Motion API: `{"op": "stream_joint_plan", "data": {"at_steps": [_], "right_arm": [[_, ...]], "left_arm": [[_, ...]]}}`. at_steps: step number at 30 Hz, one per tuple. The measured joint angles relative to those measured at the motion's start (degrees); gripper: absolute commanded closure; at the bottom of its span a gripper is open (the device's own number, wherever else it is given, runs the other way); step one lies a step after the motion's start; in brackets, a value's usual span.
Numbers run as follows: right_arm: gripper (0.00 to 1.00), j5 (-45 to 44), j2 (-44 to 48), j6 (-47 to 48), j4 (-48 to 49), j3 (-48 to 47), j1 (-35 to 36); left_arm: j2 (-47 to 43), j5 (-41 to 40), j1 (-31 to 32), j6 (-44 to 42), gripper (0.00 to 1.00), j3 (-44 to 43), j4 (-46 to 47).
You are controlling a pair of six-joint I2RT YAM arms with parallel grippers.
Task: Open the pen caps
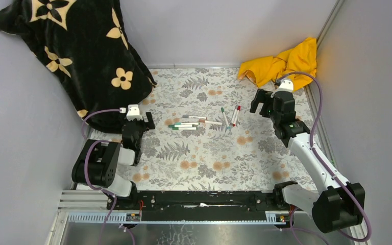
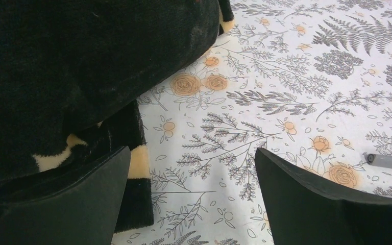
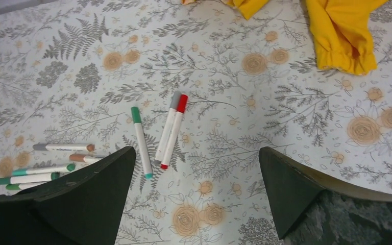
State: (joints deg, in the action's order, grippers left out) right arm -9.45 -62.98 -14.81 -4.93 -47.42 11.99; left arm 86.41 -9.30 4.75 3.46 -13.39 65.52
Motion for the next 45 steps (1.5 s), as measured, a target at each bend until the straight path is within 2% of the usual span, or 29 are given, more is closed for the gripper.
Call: {"op": "stream_joint_plan", "data": {"at_steps": [2,4,5,8,12,15,19,24,31,37,45], "right_arm": [[0.00,0.7,-0.2,-0.2,1.4,0.0,0.8],[0.00,2.5,-0.7,-0.6,3.6,0.0,0.8],[0.03,3.2,-1.1,-1.1,4.7,0.0,0.8],[0.26,5.6,-3.5,-2.8,6.8,-0.9,0.8],[0.32,7.6,-11.5,-4.8,5.4,-7.0,1.2],[0.38,6.3,-16.0,-5.4,2.3,-9.4,2.7],[0.37,3.9,-20.2,-5.9,-2.3,-10.3,5.4],[0.36,1.6,-21.8,-6.1,-6.6,-10.3,6.3],[0.35,1.4,-24.0,-6.4,-7.5,-10.8,6.5],[0.35,1.4,-28.3,-6.7,-8.4,-10.9,6.9],[0.36,1.6,-32.5,-6.5,-9.0,-13.3,6.9]], "left_arm": [[-0.6,-1.1,0.1,0.3,0.01,-0.4,-1.7],[-3.3,-3.3,0.1,1.0,0.01,-3.1,-8.6],[-5.2,-4.2,0.1,2.0,0.01,-5.9,-13.7],[-9.9,-3.1,-0.5,5.8,0.02,-15.5,-24.8],[-15.5,4.0,-0.9,11.8,0.01,-24.8,-34.2],[-16.3,5.0,0.5,15.1,0.01,-31.5,-44.0],[-17.2,2.8,4.7,17.7,0.01,-34.8,-54.7],[-19.0,-3.9,12.3,18.9,0.01,-35.7,-65.7],[-20.9,-10.9,19.8,20.9,0.01,-37.3,-73.4],[-21.6,-13.6,22.4,23.5,0.01,-37.4,-75.7],[-18.4,-16.1,26.0,24.5,0.01,-37.6,-75.8]]}}
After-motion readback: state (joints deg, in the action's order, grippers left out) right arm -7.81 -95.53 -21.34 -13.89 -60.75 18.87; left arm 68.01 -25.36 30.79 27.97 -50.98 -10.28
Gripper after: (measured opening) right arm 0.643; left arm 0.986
